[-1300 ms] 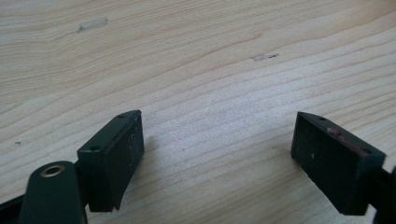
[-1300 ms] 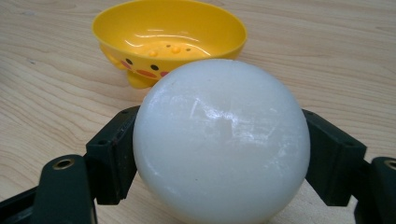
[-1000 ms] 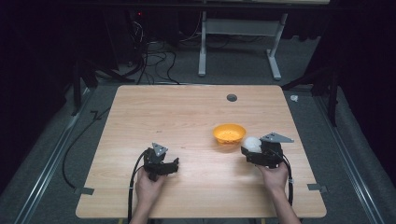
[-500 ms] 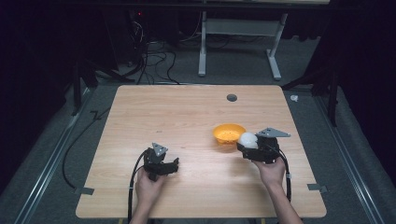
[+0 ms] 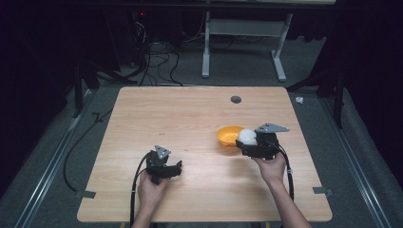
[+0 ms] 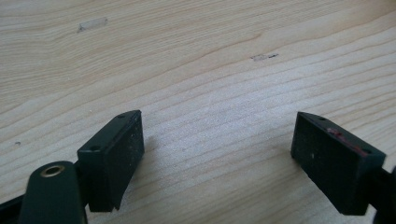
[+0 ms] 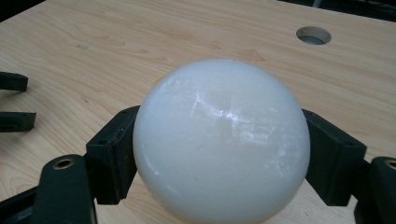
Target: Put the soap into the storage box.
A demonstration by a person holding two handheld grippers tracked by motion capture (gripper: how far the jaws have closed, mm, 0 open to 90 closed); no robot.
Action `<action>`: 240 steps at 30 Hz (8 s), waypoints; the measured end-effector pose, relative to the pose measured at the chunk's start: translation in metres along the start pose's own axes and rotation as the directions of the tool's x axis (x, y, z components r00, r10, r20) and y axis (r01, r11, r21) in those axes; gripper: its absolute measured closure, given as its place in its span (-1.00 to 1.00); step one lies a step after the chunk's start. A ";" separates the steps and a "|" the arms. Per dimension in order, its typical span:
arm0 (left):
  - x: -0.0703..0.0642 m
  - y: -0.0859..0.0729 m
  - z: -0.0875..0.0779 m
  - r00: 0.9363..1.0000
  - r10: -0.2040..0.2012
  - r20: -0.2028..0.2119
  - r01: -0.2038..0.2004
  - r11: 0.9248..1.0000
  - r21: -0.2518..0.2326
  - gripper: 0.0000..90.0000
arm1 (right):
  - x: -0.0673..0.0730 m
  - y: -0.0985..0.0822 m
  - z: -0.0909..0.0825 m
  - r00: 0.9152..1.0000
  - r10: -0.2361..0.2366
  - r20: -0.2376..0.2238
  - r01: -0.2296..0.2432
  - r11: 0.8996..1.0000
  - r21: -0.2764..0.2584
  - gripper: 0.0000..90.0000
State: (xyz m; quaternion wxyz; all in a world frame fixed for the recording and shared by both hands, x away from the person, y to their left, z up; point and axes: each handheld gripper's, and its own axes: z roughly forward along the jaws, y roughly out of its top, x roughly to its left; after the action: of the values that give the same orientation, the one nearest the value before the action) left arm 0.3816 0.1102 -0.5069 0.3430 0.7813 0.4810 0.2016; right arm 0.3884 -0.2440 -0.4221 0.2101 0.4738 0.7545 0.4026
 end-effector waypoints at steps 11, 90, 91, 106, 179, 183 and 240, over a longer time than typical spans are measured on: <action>0.000 0.000 0.000 1.000 0.000 0.000 0.000 1.000 0.000 -0.61 | 0.003 0.010 0.013 1.000 -0.008 -0.017 0.008 1.000 0.020 -0.48; 0.001 0.000 0.000 1.000 0.000 0.003 0.000 1.000 0.001 -0.59 | -0.005 0.028 0.061 0.998 0.039 0.047 -0.043 0.995 0.089 -0.49; 0.001 0.000 0.000 1.000 0.000 0.003 0.000 1.000 0.001 -0.59 | -0.004 0.028 0.059 0.998 0.035 0.046 -0.039 0.996 0.084 -0.49; 0.001 0.000 0.000 1.000 0.001 0.003 -0.001 1.000 0.001 -0.59 | -0.008 0.026 0.045 0.998 0.051 0.038 -0.053 0.997 0.059 -0.45; 0.000 0.000 0.000 1.000 0.001 0.002 -0.001 1.000 0.001 -0.59 | -0.040 -0.006 -0.045 0.987 0.097 0.126 -0.093 0.995 -0.039 -0.38; 0.000 0.000 0.000 1.000 0.001 0.002 -0.001 1.000 0.001 -0.59 | -0.039 -0.008 -0.048 0.987 0.101 0.126 -0.097 0.994 -0.042 -0.37; 0.000 0.000 0.000 1.000 0.003 0.002 -0.003 1.000 0.000 -0.60 | -0.033 -0.065 -0.078 0.978 0.177 0.113 -0.168 0.982 -0.085 -0.35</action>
State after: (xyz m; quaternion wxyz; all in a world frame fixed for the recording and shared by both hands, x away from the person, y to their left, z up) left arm 0.3812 0.1104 -0.5068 0.3433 0.7822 0.4795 0.2011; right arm 0.3135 -0.3200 -0.4304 0.2368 0.5525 0.6811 0.4180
